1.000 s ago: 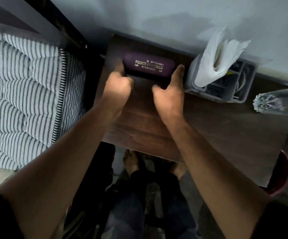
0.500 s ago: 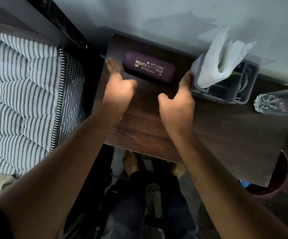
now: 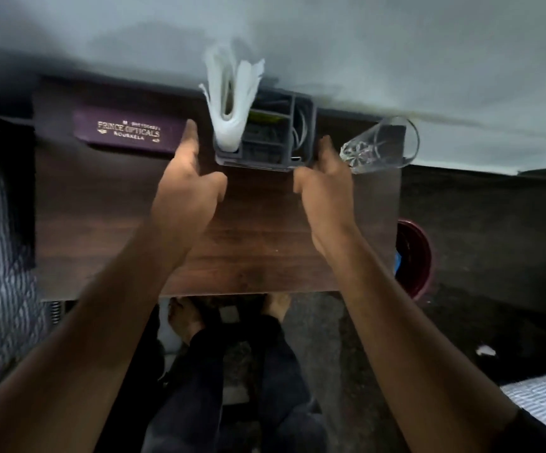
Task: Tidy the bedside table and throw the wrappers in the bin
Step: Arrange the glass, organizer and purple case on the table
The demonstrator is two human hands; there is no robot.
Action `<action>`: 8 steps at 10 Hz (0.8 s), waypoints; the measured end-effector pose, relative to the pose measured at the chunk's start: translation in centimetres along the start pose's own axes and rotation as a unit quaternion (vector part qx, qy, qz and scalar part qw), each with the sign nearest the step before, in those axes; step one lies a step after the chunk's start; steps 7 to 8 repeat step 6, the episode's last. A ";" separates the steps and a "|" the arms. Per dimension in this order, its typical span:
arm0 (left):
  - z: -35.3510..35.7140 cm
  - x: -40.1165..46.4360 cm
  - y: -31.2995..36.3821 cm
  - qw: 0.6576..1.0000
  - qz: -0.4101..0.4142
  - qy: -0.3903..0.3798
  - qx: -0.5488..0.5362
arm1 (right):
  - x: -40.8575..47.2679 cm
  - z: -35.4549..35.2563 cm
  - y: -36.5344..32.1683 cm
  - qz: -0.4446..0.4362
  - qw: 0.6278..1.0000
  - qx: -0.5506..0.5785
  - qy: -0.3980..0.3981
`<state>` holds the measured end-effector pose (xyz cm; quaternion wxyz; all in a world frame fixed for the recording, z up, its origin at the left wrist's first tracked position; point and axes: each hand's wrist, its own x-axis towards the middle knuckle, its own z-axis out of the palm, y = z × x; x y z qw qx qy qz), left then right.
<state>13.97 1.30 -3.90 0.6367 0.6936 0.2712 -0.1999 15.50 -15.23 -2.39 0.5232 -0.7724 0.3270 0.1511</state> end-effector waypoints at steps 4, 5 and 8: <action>1.1 -0.2 -0.4 0.999 0.025 -0.016 0.045 | 1.6 0.2 2.2 -0.031 0.998 0.039 -0.042; 0.9 -0.2 -0.1 0.999 0.027 0.026 0.004 | 1.9 -0.4 2.7 -0.038 0.995 0.084 -0.033; 0.3 -1.8 1.3 0.995 0.060 0.074 0.013 | 0.0 -1.1 2.7 -0.059 0.996 0.064 -0.026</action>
